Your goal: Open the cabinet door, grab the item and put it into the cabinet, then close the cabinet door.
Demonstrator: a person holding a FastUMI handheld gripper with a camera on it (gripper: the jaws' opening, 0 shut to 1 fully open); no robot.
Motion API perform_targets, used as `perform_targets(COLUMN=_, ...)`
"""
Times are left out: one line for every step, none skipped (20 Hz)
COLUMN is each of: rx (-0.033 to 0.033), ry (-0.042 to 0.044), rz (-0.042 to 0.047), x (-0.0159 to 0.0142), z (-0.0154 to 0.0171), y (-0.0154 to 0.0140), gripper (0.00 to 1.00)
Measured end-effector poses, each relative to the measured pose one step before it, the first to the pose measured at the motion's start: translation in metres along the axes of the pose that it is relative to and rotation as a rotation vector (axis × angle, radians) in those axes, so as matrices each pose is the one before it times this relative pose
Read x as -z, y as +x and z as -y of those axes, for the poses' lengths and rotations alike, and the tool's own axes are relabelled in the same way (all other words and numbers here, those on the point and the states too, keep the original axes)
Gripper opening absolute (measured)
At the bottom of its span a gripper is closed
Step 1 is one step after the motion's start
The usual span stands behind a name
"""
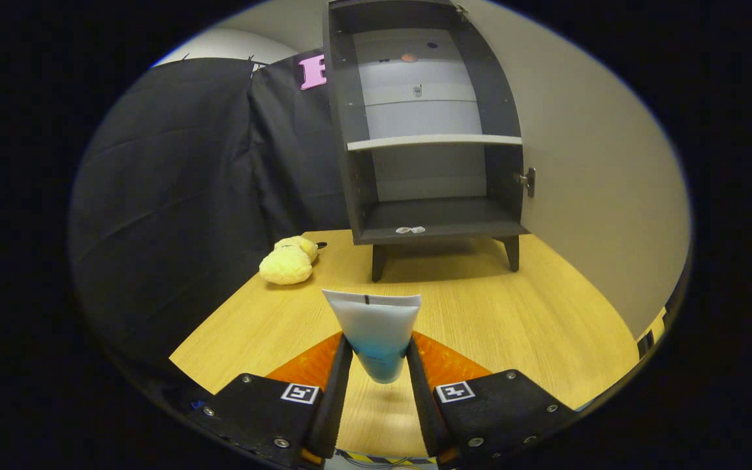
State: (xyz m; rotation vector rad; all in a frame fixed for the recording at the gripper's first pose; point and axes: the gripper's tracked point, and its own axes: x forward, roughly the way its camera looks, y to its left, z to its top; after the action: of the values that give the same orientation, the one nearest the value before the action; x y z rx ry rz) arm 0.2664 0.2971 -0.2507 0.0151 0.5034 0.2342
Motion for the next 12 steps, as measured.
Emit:
perform_targets(rx=0.00241, ry=-0.00423, rz=0.01448, x=-0.01333, z=0.00425, y=-0.00055, gripper=0.51)
perform_targets(rx=0.00226, ry=-0.00402, rz=0.00897, x=-0.01324, z=0.00442, y=0.00032, gripper=0.51)
perform_targets(rx=0.00083, ry=-0.00166, rz=0.00691, x=-0.0132, z=0.00392, y=0.00076, gripper=0.51)
perform_targets(rx=-0.00024, ry=-0.00209, rz=0.00679, x=-0.01283, z=0.00287, y=0.00137, gripper=0.51)
perform_targets(rx=-0.00133, ry=-0.00574, rz=0.00498, x=-0.01254, z=0.00323, y=0.00139, gripper=0.51)
perform_targets(rx=-0.00112, ry=-0.00551, rz=0.01101, x=-0.01494, z=0.00293, y=0.00221, gripper=0.51)
perform_targets(rx=-0.00238, ry=-0.00676, rz=0.01389, x=-0.01492, z=0.00245, y=0.00161, gripper=0.51)
perform_targets(rx=-0.00363, ry=-0.00848, rz=0.01219, x=-0.01489, z=0.0018, y=0.0033, gripper=0.51)
perform_targets(rx=-0.00569, ry=-0.00691, rz=0.01571, x=-0.01494, z=0.00146, y=0.00295, gripper=0.51)
perform_targets(rx=-0.00636, ry=-0.00575, rz=0.01543, x=-0.01573, z=0.00052, y=0.003, gripper=0.51)
perform_targets(rx=-0.00278, ry=0.00006, rz=0.01242, x=-0.01378, z=0.00093, y=0.00427, gripper=0.5)
perform_targets(rx=-0.00316, ry=0.0013, rz=0.01289, x=-0.01447, z=0.00212, y=0.00356, gripper=0.5)
